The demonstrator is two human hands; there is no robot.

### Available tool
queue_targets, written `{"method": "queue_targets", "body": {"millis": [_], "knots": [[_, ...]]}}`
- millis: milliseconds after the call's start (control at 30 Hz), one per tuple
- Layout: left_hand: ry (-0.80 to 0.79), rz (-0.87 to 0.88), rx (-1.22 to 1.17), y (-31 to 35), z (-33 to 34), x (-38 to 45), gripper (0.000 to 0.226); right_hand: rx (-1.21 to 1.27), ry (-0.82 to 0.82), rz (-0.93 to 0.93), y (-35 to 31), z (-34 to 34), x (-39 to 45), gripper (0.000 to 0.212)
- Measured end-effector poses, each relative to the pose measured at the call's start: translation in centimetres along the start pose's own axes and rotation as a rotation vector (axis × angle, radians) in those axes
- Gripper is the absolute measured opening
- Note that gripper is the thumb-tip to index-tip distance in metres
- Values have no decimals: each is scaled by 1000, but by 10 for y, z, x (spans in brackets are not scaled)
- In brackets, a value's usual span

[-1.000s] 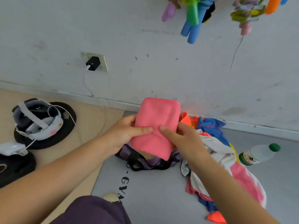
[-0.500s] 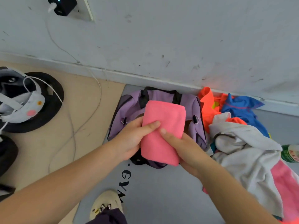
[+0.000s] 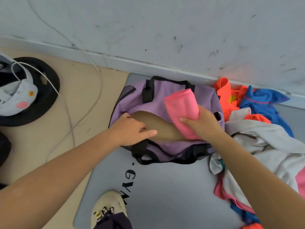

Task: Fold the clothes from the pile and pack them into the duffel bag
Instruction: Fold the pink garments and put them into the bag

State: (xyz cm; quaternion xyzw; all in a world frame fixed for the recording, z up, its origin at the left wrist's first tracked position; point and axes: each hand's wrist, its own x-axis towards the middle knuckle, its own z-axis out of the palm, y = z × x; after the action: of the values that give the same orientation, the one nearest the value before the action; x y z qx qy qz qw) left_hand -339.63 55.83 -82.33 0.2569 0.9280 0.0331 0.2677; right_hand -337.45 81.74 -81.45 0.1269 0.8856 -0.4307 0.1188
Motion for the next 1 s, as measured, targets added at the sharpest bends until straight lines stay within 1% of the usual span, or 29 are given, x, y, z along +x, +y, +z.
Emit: {"method": "queue_targets", "body": {"millis": [67, 133, 167, 200, 267, 300, 367, 433, 500, 533, 567, 600, 633, 667, 700, 733, 767, 833, 867, 933, 967, 1000], "knots": [[66, -75, 78, -14, -6, 1, 80, -70, 75, 2, 6, -5, 4, 46], [200, -106, 58, -24, -7, -2, 89, -26, 131, 16, 6, -11, 3, 45], [242, -120, 24, -26, -6, -4, 91, 22, 112, 14, 4, -13, 2, 44], [256, -143, -36, -26, -4, -5, 93, 84, 51, 1, 2, -14, 1, 43], [255, -161, -201, -28, 0, -7, 91, 176, -164, -54, -6, -10, -6, 40], [276, -144, -277, -30, -1, -6, 92, 177, -268, -88, -10, -6, -9, 39], [357, -72, -401, -33, -8, -4, 94, 44, -397, -138, -13, 6, -10, 37], [396, -3, -460, -32, -15, -5, 93, -249, -449, -142, -11, 18, -2, 35], [393, 28, -449, -32, -15, -6, 90, -567, -460, -82, -12, 29, 11, 28], [382, 32, -433, -32, -15, -7, 89, -653, -434, -66, -13, 34, 18, 28], [381, 35, -414, -32, -15, -9, 88, -645, -386, -69, -15, 42, 23, 31], [397, 43, -394, -32, -14, -11, 87, -518, -349, -71, -19, 49, 28, 35], [421, 58, -372, -32, -14, -13, 87, -241, -337, -39, -23, 56, 30, 40], [441, 83, -349, -31, -14, -15, 87, 97, -346, 30, -29, 64, 30, 47], [455, 106, -326, -30, -14, -17, 88, 358, -362, 110, -31, 74, 30, 53], [466, 120, -299, -29, -14, -19, 87, 468, -368, 170, -32, 83, 30, 57], [475, 121, -265, -30, -13, -20, 85, 440, -363, 187, -33, 91, 30, 59], [467, 77, -209, -33, -11, -21, 75, 333, -299, 182, -32, 106, 31, 58], [445, 33, -209, -35, -10, -21, 70, 388, -267, 199, -31, 109, 32, 59], [390, -28, -235, -37, -7, -21, 71, 635, -240, 224, -28, 109, 34, 60], [363, -45, -249, -38, -5, -20, 73, 711, -225, 207, -29, 106, 33, 58], [338, -62, -276, -39, -4, -19, 75, 735, -214, 169, -29, 101, 33, 56]]}}
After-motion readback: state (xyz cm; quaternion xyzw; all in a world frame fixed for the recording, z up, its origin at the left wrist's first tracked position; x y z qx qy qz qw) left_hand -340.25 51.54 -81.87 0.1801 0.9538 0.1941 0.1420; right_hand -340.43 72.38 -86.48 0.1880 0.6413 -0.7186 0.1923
